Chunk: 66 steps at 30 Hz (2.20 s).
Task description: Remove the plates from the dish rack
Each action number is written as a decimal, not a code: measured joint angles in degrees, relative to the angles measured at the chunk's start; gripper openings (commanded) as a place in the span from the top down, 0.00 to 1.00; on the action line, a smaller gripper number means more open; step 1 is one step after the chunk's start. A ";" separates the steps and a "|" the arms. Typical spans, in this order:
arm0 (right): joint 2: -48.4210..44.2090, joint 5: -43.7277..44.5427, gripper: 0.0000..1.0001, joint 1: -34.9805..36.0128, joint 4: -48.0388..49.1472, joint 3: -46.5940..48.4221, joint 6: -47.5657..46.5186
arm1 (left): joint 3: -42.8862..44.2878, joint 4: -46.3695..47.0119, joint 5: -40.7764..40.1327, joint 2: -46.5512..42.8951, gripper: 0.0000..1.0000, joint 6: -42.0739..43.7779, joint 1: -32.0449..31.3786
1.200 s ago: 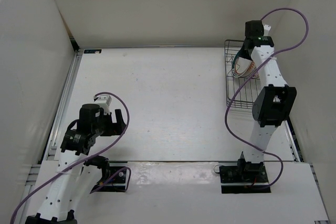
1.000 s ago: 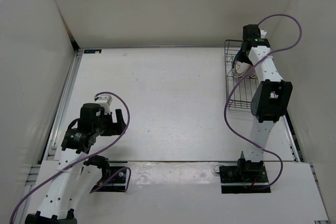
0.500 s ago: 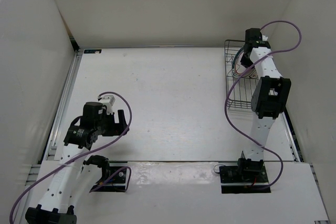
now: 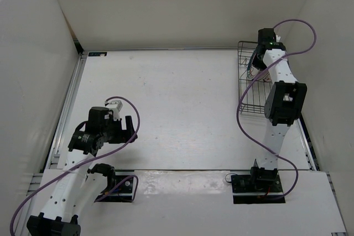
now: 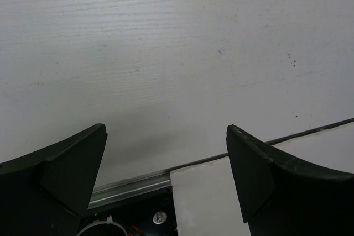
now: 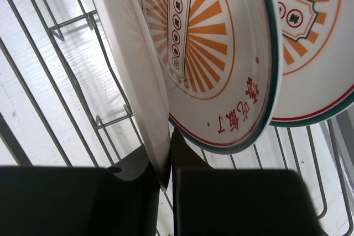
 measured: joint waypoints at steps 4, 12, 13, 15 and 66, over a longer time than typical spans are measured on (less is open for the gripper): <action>-0.96 -0.15 1.00 -0.02 -0.52 1.18 0.31 | 0.00 0.00 0.26 0.33 0.00 0.00 0.00; -9.11 -1.84 1.00 -0.74 -1.38 3.78 1.68 | 0.00 0.02 0.50 0.66 0.00 0.00 0.00; -10.95 -2.49 1.00 -0.48 -1.46 3.85 2.08 | 0.00 0.00 0.57 0.74 0.00 0.00 0.00; -16.11 -4.42 1.00 0.50 -0.11 1.97 2.67 | 0.00 0.02 0.63 0.85 0.00 0.00 0.00; -18.25 -37.09 0.64 39.74 15.30 -45.42 14.25 | 0.00 0.59 0.94 4.94 0.00 0.04 0.00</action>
